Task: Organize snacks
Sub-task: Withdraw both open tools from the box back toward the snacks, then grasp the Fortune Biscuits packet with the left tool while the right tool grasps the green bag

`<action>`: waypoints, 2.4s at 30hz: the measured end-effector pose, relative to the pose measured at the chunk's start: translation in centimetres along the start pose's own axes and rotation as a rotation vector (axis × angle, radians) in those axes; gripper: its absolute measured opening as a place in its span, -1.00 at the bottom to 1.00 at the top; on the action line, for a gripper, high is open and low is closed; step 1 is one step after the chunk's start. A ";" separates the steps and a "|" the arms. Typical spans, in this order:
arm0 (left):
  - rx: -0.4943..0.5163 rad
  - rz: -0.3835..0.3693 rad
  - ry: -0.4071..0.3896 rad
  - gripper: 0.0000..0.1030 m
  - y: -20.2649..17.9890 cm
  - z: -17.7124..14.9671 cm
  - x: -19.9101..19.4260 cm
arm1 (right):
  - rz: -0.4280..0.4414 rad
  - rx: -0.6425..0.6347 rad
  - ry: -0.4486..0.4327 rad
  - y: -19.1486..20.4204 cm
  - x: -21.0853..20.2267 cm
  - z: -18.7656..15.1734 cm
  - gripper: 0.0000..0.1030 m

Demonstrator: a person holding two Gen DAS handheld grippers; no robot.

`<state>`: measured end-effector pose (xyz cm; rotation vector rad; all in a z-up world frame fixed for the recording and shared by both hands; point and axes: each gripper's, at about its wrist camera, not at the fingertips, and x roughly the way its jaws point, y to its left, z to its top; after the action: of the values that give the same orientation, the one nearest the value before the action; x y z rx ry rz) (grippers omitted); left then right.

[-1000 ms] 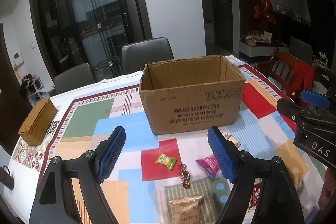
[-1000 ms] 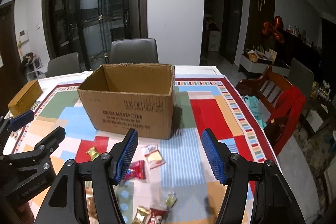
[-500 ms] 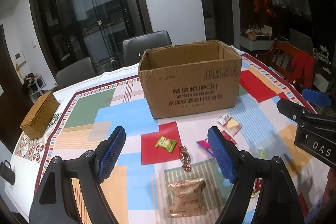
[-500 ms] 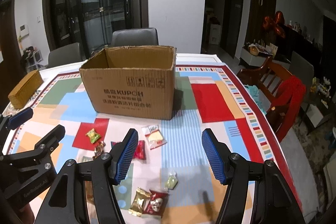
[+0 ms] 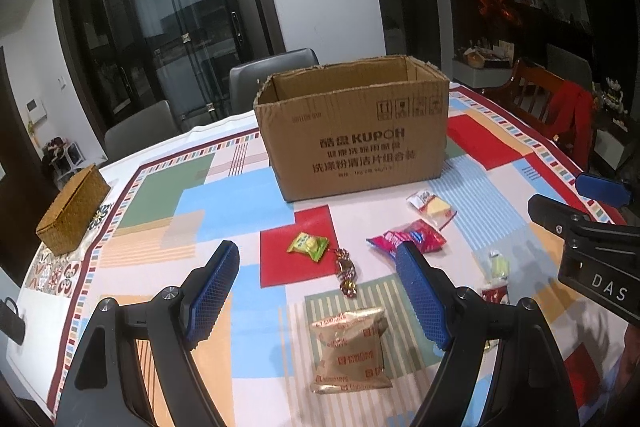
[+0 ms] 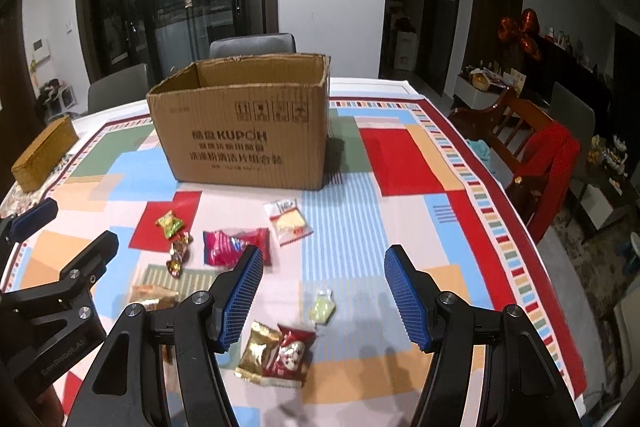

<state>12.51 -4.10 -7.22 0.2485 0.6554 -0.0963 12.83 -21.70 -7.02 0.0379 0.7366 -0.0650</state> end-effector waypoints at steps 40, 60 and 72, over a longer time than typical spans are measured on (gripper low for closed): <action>-0.025 0.011 0.159 0.46 -2.1 -5.9 4.5 | -0.037 0.036 0.173 -1.0 6.0 -4.8 0.23; -0.056 -0.046 0.273 0.01 -2.2 -7.6 7.4 | -0.014 0.017 0.255 0.2 9.7 -4.8 -0.41; -0.063 -0.062 0.261 -0.16 -2.1 -7.0 7.1 | -0.003 0.008 0.232 0.4 9.2 -4.2 -0.62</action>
<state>13.69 -4.36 -17.31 0.1812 0.9244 -0.1032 16.80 -21.44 -16.30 0.0528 0.9682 -0.0672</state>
